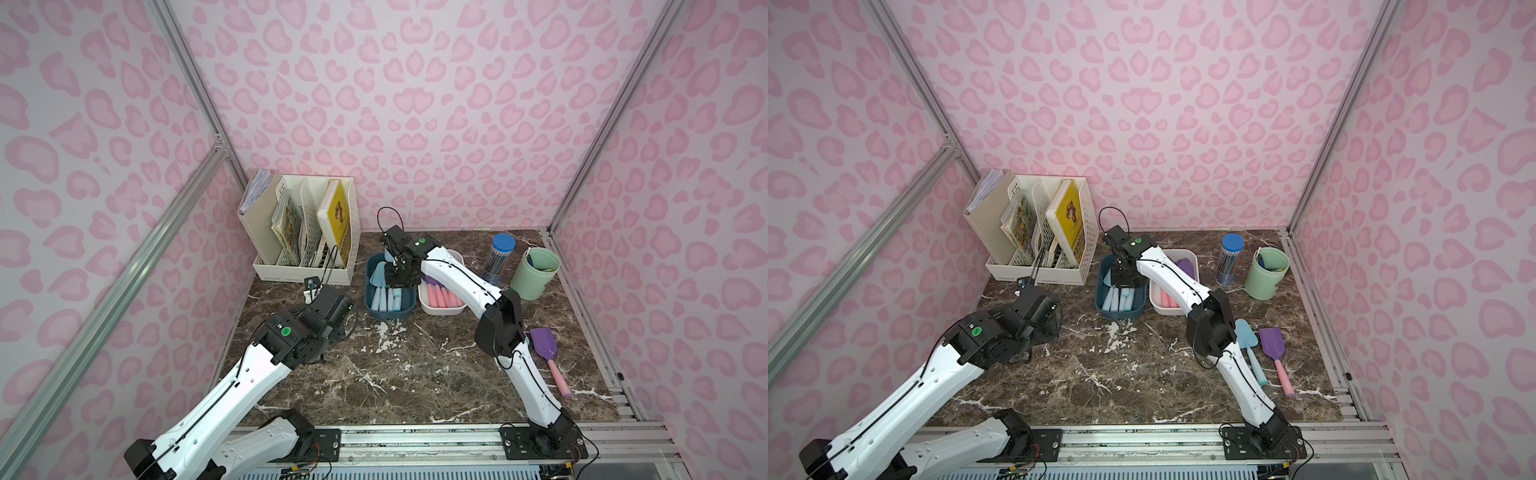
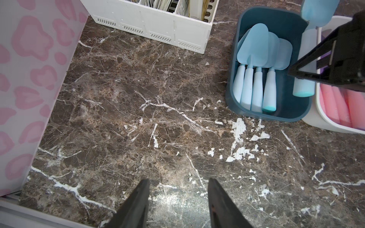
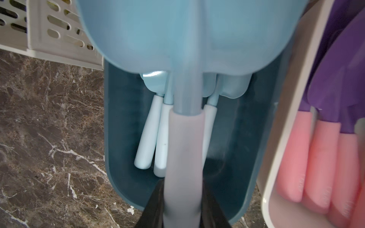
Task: Sort the small shovels by color and place them into the storage box
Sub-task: Place the shovel in the storage box.
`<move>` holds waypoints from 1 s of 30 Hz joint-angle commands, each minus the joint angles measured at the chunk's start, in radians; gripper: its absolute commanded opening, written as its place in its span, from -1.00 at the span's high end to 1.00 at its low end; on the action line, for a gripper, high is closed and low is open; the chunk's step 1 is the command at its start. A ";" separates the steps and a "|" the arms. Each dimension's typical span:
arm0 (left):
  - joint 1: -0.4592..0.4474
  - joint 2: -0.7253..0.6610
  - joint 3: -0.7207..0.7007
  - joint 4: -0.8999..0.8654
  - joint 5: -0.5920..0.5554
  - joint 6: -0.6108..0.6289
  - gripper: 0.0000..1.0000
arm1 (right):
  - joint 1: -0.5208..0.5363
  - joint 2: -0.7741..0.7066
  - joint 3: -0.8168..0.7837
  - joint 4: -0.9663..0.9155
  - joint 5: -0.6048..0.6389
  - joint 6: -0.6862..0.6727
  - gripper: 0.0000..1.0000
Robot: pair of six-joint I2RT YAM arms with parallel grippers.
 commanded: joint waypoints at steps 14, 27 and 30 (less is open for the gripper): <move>0.006 -0.009 -0.028 0.013 0.005 0.014 -0.07 | 0.009 0.094 0.016 0.003 -0.042 0.009 0.90; 0.007 -0.012 -0.028 0.016 0.019 0.017 -0.07 | 0.009 0.122 0.015 -0.006 -0.039 0.011 0.80; 0.008 -0.013 -0.026 0.012 0.011 0.020 -0.07 | 0.010 0.119 0.012 -0.008 -0.035 0.010 0.75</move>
